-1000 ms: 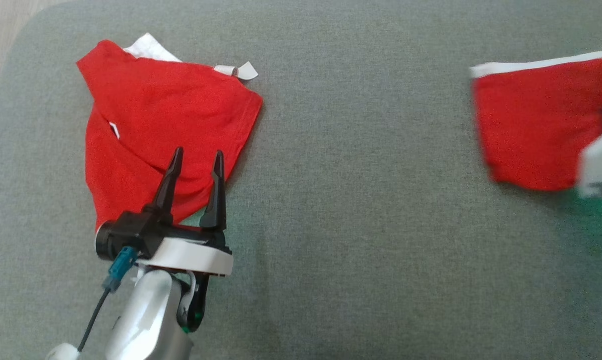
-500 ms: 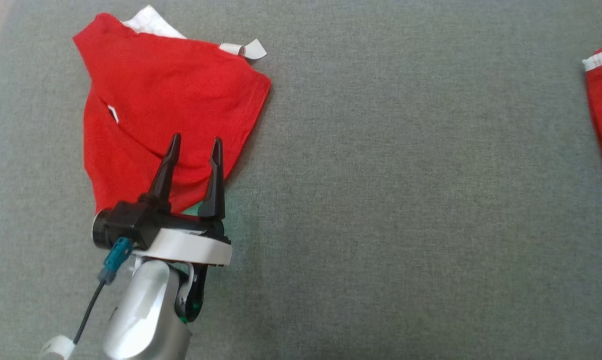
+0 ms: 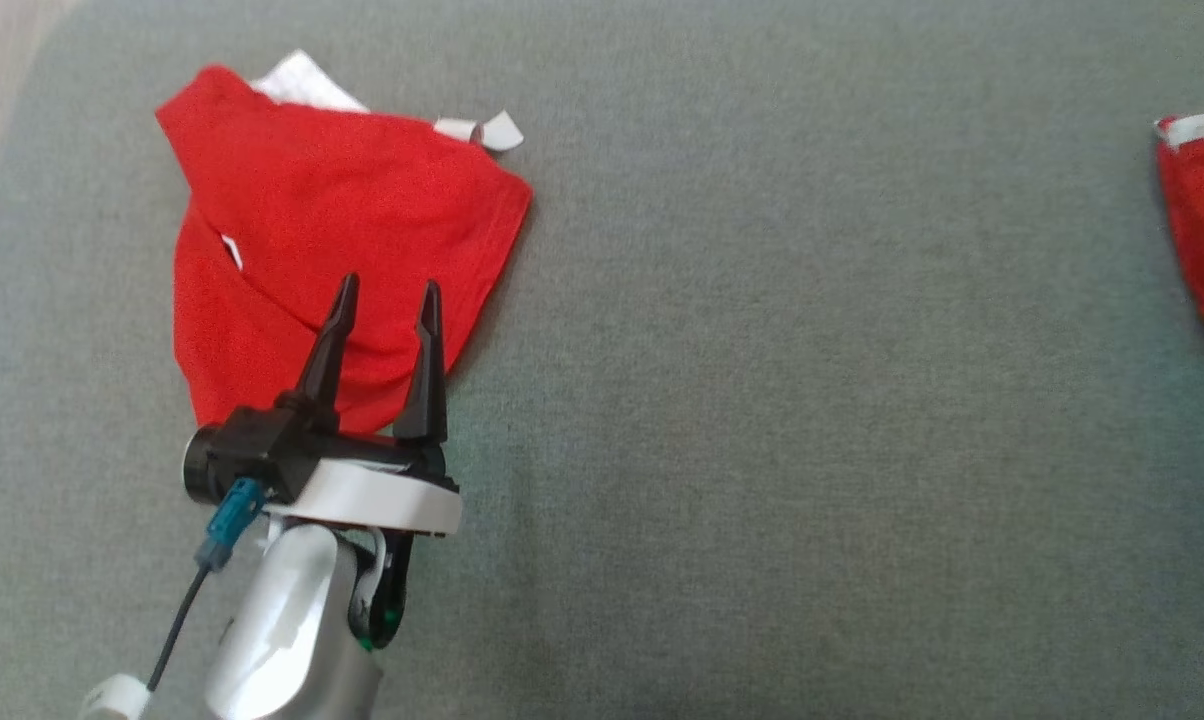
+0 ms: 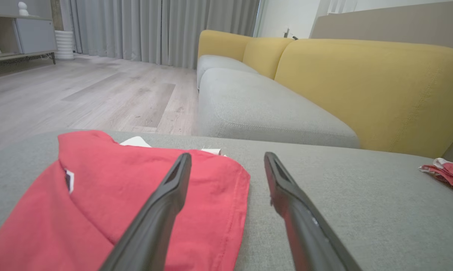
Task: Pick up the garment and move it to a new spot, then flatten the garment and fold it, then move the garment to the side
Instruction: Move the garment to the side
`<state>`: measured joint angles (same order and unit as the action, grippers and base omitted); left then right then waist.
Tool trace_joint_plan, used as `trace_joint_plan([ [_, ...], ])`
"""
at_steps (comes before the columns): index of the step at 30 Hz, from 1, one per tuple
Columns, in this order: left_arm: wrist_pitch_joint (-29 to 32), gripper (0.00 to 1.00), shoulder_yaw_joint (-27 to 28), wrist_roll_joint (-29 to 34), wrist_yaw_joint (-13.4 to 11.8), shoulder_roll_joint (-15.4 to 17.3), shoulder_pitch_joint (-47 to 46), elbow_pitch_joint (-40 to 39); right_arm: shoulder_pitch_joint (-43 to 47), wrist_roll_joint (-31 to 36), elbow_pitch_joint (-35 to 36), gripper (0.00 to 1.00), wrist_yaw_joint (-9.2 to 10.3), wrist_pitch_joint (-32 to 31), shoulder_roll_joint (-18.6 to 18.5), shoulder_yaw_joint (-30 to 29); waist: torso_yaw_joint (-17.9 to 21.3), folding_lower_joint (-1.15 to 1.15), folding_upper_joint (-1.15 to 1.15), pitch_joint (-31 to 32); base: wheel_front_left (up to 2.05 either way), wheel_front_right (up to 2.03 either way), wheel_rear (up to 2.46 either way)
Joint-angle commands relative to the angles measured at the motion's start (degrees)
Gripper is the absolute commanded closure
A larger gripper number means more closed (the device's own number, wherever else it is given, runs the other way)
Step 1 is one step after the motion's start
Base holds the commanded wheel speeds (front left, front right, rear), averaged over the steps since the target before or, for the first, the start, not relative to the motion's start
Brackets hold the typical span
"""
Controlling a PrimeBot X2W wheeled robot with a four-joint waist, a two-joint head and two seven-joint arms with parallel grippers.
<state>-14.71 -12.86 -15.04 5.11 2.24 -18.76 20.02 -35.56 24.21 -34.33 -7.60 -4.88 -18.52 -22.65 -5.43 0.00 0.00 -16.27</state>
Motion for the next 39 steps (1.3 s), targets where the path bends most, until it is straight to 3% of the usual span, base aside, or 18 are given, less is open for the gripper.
trace_joint_plan([
  [1, -0.3, 0.00, 2.2, 0.5, 0.1, 0.6, -0.7, -1.5, -0.1, -0.5, 2.4, 0.00, 0.11, 0.8, -0.4, 1.1, 0.5, 0.00, 0.00, 1.4, 0.00, 0.00, 0.00],
  [5, -0.3, 0.00, 2.3, 0.6, -0.3, 0.6, 0.6, -1.5, -0.6, -3.0, 4.7, 0.00, 0.11, 3.2, 4.0, 4.0, 1.2, 0.00, 0.00, 4.6, 0.00, 0.00, 0.00],
  [9, -0.3, 0.00, 2.7, 0.8, -0.6, 0.6, 2.2, -1.6, 0.3, -7.9, 10.3, 0.00, 0.11, 5.3, 10.9, 8.0, 1.8, 0.00, 0.00, 8.3, 0.00, 0.00, 0.00],
  [15, -0.3, 0.00, 3.1, 0.9, -0.9, 0.6, 3.7, -2.5, 3.8, -17.0, 17.4, 0.00, 0.11, 7.9, 14.7, 12.4, 1.7, 0.00, 0.00, 10.5, 0.00, 0.00, 0.00],
  [19, -0.3, 0.00, 3.4, 0.9, -1.0, 0.6, 4.7, -2.7, 7.3, -23.4, 20.2, 0.00, 0.11, 10.1, 15.6, 14.4, 1.5, 0.00, 0.00, 11.0, 0.00, 0.00, 0.00],
  [22, -0.3, 0.00, 3.2, 1.0, -1.3, 0.6, 6.0, -2.1, 13.7, -31.5, 19.1, 0.00, 0.11, 14.1, 15.6, 17.7, 0.7, 0.00, 0.00, 11.8, 0.00, 0.00, 0.00],
  [25, -0.3, 0.00, 2.9, 0.8, -1.4, 0.6, 7.1, -1.9, 18.8, -34.0, 17.3, 0.00, 0.11, 17.1, 15.6, 19.4, 0.2, 0.00, 0.00, 12.2, 0.00, 0.00, 0.00],
  [31, -0.3, 0.00, 2.9, 0.5, -1.9, 0.6, 8.6, -2.1, 25.5, -34.8, 14.8, 0.00, 0.11, 19.5, 15.6, 21.5, -0.3, 0.00, 0.00, 12.6, 0.00, 0.00, 0.00],
  [39, -0.3, 0.00, 3.2, 0.5, -2.3, 0.6, 9.2, -3.1, 25.8, -34.9, 16.1, 0.00, 0.11, 19.9, 15.6, 21.6, 0.2, 0.00, 0.00, 12.6, 0.00, 0.00, 0.00],
])
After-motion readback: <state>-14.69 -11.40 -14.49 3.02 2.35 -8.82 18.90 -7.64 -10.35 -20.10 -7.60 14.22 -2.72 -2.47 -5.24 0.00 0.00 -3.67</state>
